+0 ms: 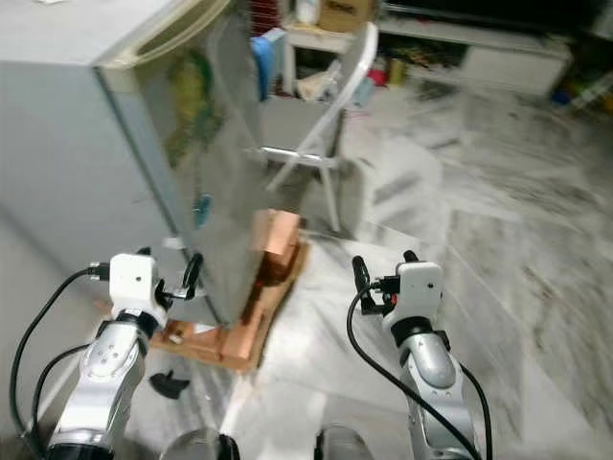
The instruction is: Restocking fridge
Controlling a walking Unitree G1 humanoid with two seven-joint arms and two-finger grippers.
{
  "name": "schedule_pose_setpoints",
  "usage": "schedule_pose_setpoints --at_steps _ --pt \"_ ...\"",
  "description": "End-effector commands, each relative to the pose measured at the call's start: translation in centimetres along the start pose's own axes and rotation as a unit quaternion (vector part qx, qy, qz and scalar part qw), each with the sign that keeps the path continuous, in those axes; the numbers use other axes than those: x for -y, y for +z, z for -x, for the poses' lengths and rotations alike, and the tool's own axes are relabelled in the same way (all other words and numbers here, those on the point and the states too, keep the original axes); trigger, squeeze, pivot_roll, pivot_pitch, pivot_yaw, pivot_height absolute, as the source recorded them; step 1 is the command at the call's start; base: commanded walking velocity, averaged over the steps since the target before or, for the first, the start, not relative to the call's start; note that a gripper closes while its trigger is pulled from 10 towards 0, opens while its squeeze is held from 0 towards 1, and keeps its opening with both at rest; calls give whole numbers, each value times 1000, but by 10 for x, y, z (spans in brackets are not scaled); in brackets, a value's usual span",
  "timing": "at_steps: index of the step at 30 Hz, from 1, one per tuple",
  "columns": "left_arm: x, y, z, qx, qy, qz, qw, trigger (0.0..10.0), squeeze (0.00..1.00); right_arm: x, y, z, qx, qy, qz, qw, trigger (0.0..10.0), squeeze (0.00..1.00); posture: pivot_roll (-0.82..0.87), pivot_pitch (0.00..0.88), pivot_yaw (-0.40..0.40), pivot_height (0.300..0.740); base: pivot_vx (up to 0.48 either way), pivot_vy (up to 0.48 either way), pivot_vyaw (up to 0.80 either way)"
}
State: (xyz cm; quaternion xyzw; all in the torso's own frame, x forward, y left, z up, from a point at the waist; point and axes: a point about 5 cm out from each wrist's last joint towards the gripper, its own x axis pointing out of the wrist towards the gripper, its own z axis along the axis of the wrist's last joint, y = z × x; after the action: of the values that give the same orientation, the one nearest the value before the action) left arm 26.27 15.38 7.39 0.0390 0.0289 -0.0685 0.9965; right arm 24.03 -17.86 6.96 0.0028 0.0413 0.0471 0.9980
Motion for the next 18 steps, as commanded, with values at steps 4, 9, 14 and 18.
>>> schedule_pose_setpoints --at_steps 4,9,14,18 --pt "-5 -4 -4 -6 7 -1 1000 10000 0 6 4 1 4 -12 5 1000 10000 0 6 54 -16 740 0 0 -800" --pt "-18 -4 -14 -9 63 -13 998 10000 0 8 5 4 3 -14 7 1000 10000 0 -16 61 -19 740 0 0 -428" --pt "-32 -4 -21 -15 100 -10 995 10000 0 11 6 6 3 -16 11 1000 10000 0 -23 61 -19 740 0 0 0" --pt "-43 -2 -26 -13 125 -28 992 10000 0 13 7 8 2 -18 13 1000 10000 0 -37 65 -18 740 0 0 0"
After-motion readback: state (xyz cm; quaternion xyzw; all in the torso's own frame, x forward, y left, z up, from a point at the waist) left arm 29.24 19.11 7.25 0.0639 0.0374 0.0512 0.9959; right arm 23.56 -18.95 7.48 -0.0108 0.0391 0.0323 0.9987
